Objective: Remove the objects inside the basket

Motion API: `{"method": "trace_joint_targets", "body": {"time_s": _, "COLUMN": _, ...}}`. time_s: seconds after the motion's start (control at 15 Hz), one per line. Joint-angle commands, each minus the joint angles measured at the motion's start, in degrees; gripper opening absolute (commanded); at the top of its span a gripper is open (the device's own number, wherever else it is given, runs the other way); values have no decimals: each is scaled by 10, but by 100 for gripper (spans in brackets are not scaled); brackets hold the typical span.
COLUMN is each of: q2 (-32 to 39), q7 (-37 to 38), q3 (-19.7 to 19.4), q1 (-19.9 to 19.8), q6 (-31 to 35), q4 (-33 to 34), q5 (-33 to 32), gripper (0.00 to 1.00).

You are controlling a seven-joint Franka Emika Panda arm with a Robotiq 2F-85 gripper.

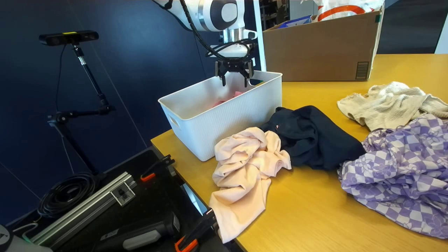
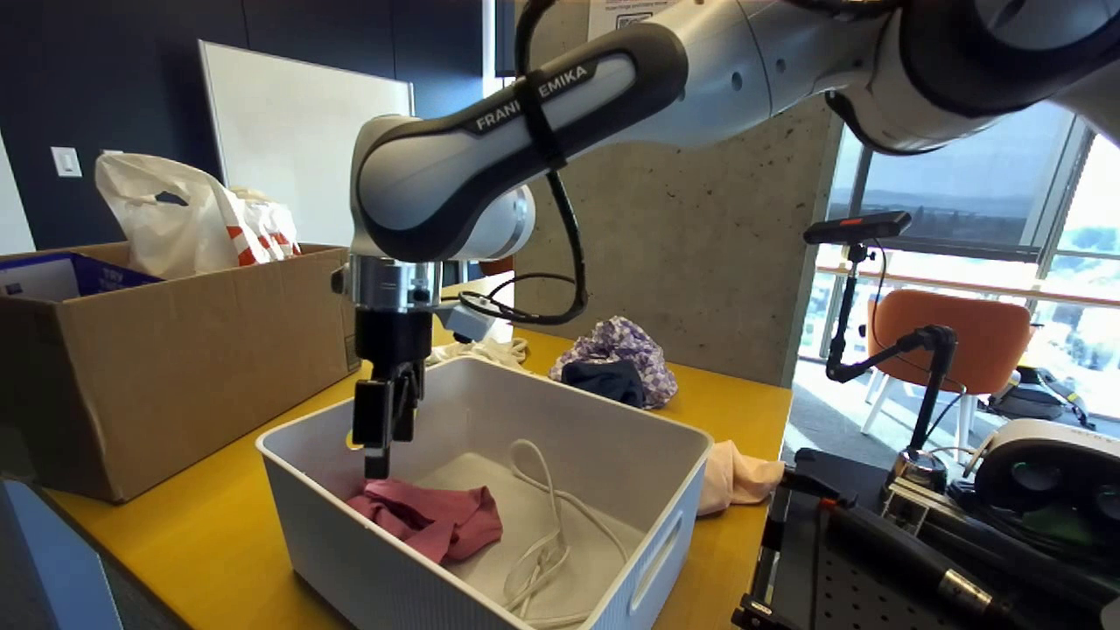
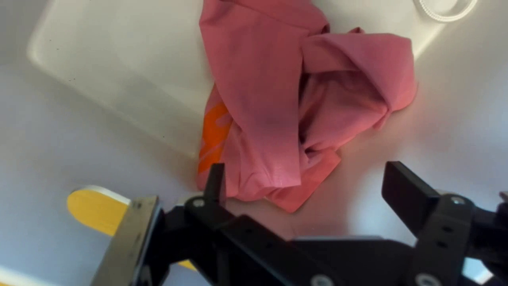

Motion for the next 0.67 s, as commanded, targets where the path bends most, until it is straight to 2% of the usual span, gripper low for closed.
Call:
{"method": "trace_joint_targets", "body": {"time_s": 0.0, "q2": 58, "q7": 3, "q3": -10, "q1": 27, "q6": -84, "q4": 105, "q5": -21, "gripper": 100}}
{"method": "trace_joint_targets", "body": {"time_s": 0.33, "q2": 102, "q7": 26, "q3": -27, "q1": 53, "q6": -129, "q4": 162, "q5": -45, "gripper": 100}}
{"method": "trace_joint_targets", "body": {"time_s": 0.6, "q2": 116, "q7": 81, "q3": -51, "q1": 79, "q6": -108, "q4": 159, "q5": -72, "gripper": 100}}
